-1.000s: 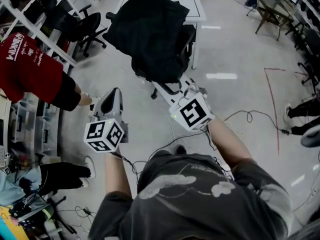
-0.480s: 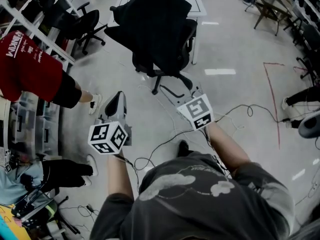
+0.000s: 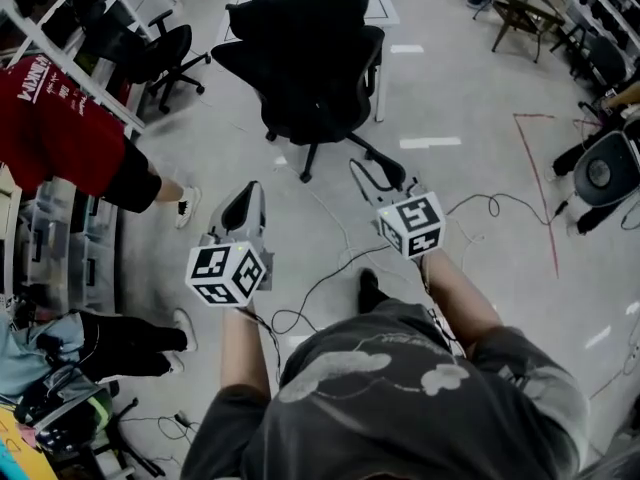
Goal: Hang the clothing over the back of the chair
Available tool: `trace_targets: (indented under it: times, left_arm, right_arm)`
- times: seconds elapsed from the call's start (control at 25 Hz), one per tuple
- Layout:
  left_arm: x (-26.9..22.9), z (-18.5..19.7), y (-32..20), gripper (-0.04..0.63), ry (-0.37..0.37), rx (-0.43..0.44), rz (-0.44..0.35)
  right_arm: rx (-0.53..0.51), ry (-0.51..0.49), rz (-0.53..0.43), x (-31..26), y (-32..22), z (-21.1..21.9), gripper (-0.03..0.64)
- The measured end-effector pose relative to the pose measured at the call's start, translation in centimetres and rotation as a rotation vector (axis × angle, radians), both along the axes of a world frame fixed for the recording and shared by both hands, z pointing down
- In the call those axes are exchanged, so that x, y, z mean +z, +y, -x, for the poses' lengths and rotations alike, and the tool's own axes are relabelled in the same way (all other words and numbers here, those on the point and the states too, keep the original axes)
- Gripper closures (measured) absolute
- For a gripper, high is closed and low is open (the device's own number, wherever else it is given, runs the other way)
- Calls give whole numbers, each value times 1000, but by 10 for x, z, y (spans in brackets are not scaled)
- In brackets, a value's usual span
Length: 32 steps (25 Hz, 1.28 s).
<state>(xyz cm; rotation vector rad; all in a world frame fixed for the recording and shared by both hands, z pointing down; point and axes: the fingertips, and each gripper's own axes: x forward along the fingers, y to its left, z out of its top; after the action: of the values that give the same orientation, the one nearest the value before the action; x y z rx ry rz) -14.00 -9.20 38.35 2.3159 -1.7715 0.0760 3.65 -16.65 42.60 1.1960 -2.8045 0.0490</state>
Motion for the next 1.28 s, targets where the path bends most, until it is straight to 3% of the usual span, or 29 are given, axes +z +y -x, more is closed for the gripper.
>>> trace_targets:
  times: [0.28,0.64,1.28]
  left_arm:
    - [0,-3,68,594,12,38,-7]
    - [7,-11,126,594,30,98,-10]
    - [37,-22,204,594,72,156,48]
  right_arm:
    - [76,-24,-59,-22,66,-21,613]
    - [133,-14,-53,-18,143,-40,624]
    - [174,16,-13,-9,234,-61,626]
